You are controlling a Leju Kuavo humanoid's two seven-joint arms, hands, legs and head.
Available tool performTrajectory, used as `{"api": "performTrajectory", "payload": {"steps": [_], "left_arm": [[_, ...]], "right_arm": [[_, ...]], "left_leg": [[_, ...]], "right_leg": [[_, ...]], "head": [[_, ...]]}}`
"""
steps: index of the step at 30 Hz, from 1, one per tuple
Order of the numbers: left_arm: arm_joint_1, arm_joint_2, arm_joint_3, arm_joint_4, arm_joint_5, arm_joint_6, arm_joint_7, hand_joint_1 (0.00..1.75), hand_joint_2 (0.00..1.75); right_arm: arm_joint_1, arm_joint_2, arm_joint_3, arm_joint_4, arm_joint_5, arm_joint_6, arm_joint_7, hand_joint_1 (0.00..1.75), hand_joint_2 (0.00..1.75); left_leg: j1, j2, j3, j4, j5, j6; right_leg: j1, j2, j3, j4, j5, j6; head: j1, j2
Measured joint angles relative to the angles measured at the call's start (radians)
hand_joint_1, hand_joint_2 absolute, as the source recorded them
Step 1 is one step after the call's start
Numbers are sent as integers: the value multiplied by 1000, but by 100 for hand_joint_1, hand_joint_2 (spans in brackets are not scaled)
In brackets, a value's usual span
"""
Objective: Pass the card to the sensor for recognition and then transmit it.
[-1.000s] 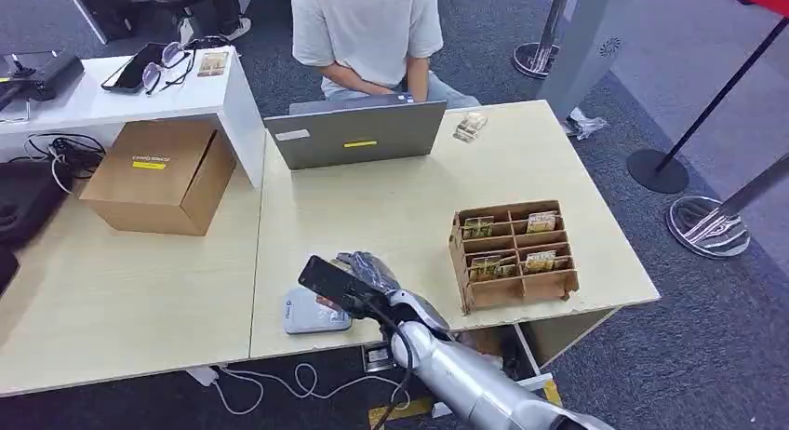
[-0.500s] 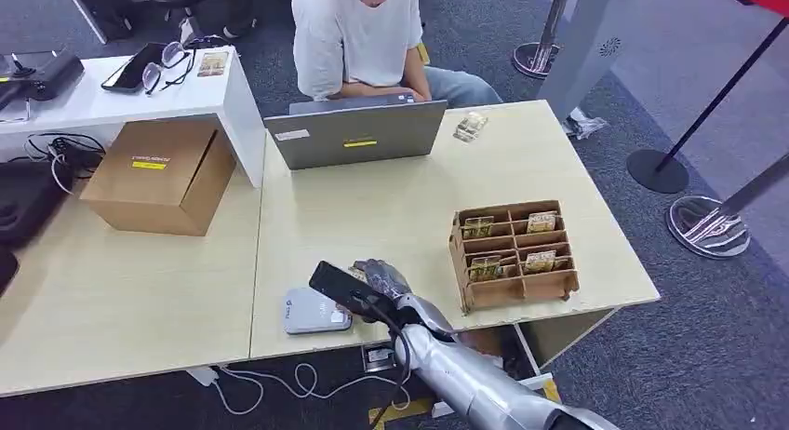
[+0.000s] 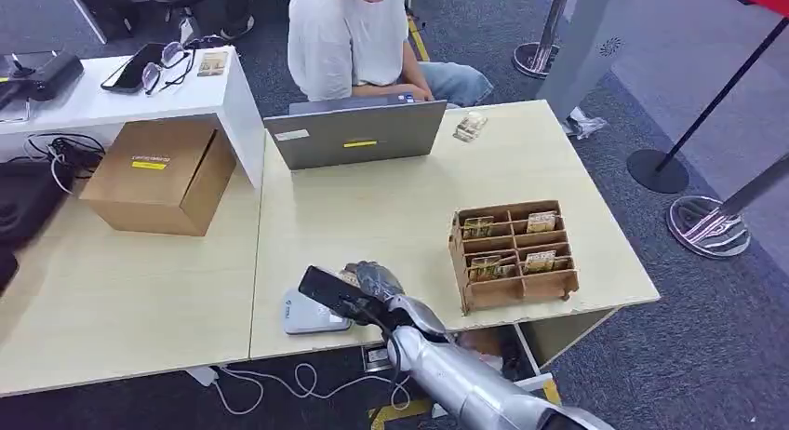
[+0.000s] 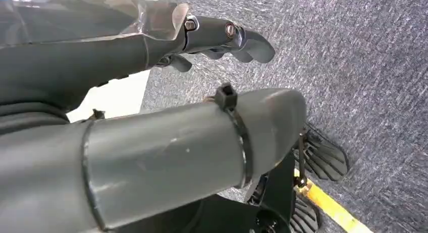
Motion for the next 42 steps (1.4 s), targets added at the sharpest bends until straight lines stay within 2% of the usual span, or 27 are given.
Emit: {"api": "performTrajectory", "payload": {"steps": [17,35,42], "left_arm": [[-2,0,0,3,-14,-1,-3,0,0],[0,3,0,3,-54,-11,-28,0,0],[0,3,0,3,-66,-8,-26,0,0]], "right_arm": [[-5,38,22,22,16,27,11,175,175],[-32,48,23,76,12,5,16,175,175],[-45,48,21,93,7,-13,41,175,175]], "left_leg": [[0,0,0,0,0,0],[0,0,0,0,0,0],[0,0,0,0,0,0]], "right_leg": [[0,0,0,0,0,0],[0,0,0,0,0,0],[0,0,0,0,0,0]], "head": [[0,0],[0,0],[0,0]]}}
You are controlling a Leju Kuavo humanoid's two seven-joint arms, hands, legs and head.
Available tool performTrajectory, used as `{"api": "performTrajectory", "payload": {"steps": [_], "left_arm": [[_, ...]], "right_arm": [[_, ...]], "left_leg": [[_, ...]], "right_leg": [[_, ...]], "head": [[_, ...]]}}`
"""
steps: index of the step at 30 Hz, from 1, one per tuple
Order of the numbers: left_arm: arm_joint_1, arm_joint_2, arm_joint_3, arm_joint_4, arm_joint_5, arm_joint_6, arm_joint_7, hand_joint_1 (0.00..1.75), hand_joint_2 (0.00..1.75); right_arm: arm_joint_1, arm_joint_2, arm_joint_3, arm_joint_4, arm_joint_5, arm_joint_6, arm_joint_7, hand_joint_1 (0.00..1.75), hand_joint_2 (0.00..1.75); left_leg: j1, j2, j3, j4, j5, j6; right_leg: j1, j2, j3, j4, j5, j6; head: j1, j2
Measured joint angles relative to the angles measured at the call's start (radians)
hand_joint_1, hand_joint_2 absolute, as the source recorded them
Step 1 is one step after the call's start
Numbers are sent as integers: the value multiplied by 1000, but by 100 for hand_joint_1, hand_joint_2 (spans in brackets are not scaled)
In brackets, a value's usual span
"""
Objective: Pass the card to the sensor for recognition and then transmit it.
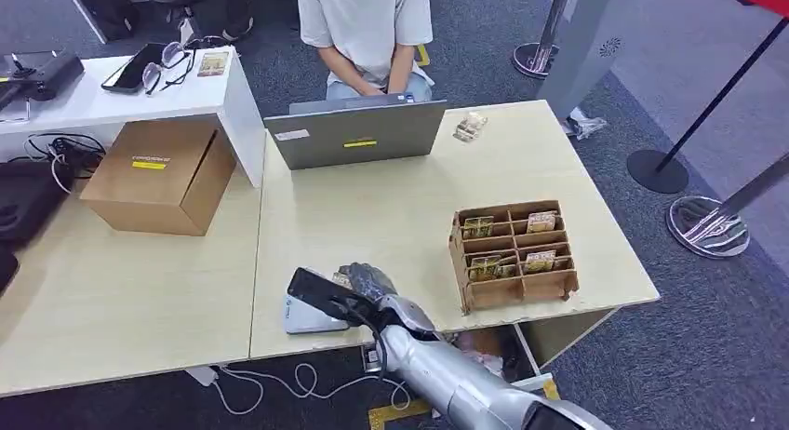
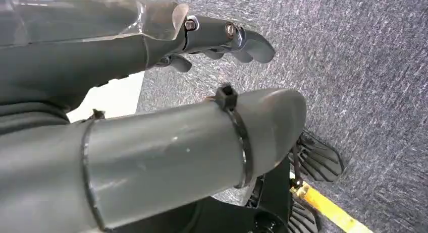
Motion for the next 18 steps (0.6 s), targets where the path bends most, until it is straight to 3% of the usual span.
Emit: {"api": "performTrajectory", "payload": {"steps": [11,18], "left_arm": [[-12,-3,0,0,-8,23,47,0,0],[-15,-4,0,0,-28,18,43,0,0]], "right_arm": [[-19,5,-4,26,31,-19,60,175,175],[-22,4,-20,41,32,-41,77,175,175]], "left_leg": [[0,0,0,0,0,0],[0,0,1,0,0,0]], "right_leg": [[0,0,0,0,0,0],[0,0,0,0,0,0]], "head": [[0,0],[0,0]]}}
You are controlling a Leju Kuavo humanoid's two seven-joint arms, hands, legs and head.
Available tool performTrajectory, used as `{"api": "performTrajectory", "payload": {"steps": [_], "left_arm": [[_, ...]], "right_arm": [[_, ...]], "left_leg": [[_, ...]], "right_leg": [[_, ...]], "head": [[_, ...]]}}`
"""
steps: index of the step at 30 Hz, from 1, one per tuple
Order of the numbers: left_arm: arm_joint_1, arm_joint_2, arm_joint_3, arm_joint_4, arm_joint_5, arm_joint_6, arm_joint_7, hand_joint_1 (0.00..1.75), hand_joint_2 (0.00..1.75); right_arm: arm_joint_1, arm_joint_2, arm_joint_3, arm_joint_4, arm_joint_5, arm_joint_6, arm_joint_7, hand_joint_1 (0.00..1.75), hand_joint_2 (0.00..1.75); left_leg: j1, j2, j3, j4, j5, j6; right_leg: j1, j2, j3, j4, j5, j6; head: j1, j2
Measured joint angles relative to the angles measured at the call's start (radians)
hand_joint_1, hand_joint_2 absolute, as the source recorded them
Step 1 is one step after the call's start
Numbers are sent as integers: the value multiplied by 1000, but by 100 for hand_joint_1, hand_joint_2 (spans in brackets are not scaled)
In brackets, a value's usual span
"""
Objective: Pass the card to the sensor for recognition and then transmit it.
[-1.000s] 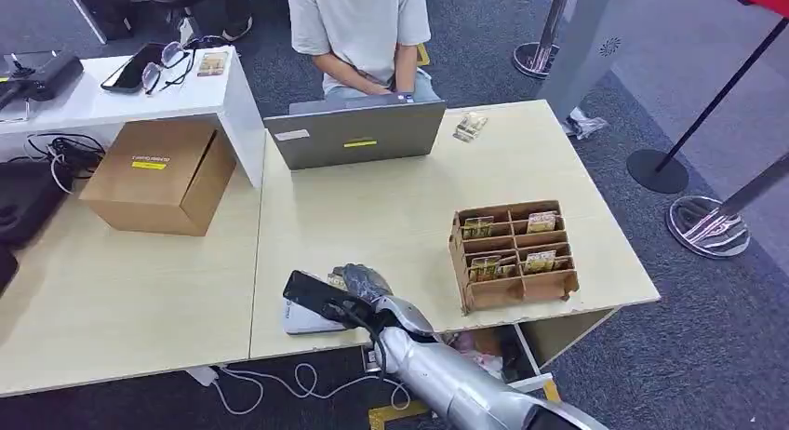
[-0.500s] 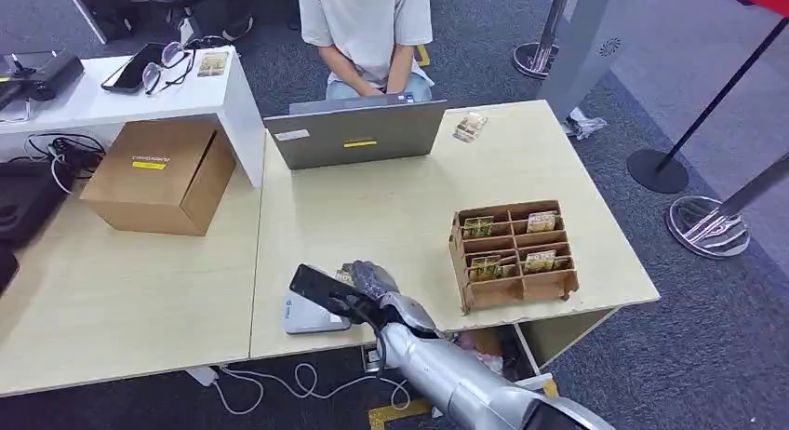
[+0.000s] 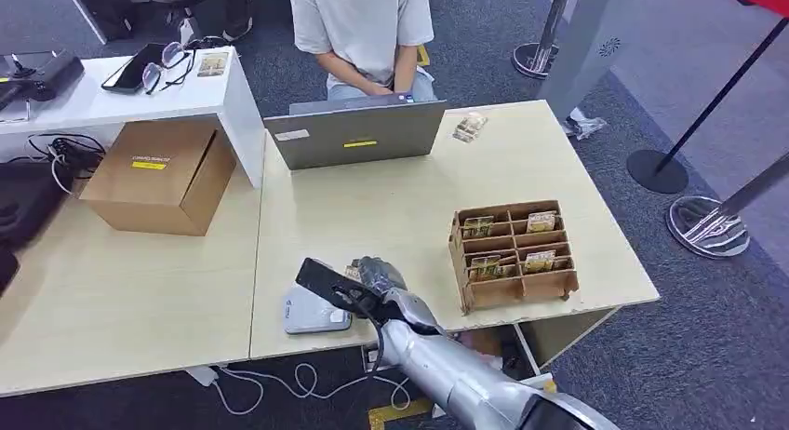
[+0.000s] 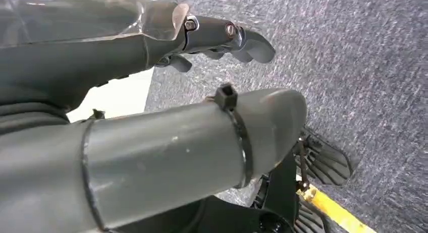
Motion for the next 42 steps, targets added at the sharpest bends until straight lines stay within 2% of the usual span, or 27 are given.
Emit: {"api": "performTrajectory", "payload": {"steps": [8,23,25,27,30,42], "left_arm": [[-9,0,0,0,-37,-6,-17,0,0],[-14,-1,0,0,-46,-2,-10,0,0],[-15,-2,0,1,-37,5,-2,0,0],[-17,-2,0,5,-11,23,26,0,0],[-19,-2,0,6,-5,31,35,0,0],[-29,-10,0,12,3,49,46,0,0]], "right_arm": [[3,-8,-32,7,-2,-28,-10,175,175],[13,-6,-34,7,10,-22,-39,175,175],[14,0,-34,5,19,-5,-52,175,175],[14,30,-29,2,32,34,-74,175,175],[15,41,-25,2,39,49,-78,175,175],[17,58,1,2,50,71,-83,175,175]], "left_leg": [[0,0,0,0,0,0],[0,0,0,0,0,0],[0,1,0,0,0,0],[0,1,0,0,0,-1],[0,1,0,0,0,-1],[0,0,0,0,0,-1]], "right_leg": [[0,0,0,0,0,0],[0,1,0,0,0,0],[0,1,0,0,0,0],[0,1,0,0,0,0],[0,1,0,0,0,0],[0,1,0,0,0,0]], "head": [[0,0],[0,0],[0,0],[0,0],[0,0],[0,0]]}}
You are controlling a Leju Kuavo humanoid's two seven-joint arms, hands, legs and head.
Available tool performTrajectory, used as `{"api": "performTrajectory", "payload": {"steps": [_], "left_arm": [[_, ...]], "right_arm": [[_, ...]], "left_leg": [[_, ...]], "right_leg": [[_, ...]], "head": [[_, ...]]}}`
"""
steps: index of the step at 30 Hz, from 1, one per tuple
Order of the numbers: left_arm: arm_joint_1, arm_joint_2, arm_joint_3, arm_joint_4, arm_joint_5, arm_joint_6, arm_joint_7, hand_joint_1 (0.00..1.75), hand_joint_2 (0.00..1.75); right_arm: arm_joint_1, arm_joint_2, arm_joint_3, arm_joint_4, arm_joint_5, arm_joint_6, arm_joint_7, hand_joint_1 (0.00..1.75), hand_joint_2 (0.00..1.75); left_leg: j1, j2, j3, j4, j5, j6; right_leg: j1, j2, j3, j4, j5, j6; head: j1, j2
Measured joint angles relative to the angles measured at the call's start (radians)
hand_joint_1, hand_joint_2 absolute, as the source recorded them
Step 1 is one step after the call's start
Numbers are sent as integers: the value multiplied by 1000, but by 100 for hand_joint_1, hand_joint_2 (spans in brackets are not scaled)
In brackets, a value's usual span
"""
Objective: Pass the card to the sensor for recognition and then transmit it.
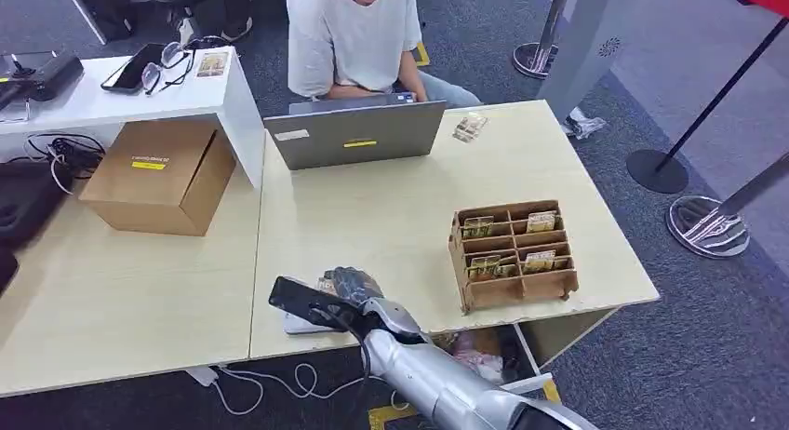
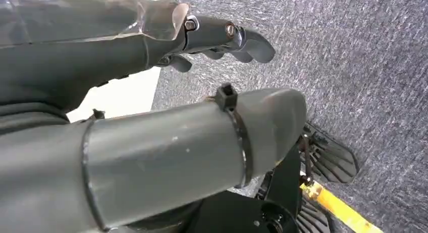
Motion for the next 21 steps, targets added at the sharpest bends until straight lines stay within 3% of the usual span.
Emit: {"api": "performTrajectory", "payload": {"steps": [11,17,21], "left_arm": [[0,-2,0,1,-2,1,-21,0,0],[0,-6,0,1,6,1,-28,0,0],[2,-6,0,1,12,-10,-42,0,0]], "right_arm": [[0,0,0,0,-9,-6,-5,175,175],[0,0,23,-18,23,-33,-103,175,175],[10,-12,36,-98,28,-55,-196,175,175]], "left_leg": [[0,0,0,0,0,0],[0,0,0,0,0,0],[0,0,0,0,0,0]], "right_leg": [[0,0,0,0,0,0],[0,0,0,0,0,0],[0,0,0,0,0,0]], "head": [[0,0],[0,0],[0,0]]}}
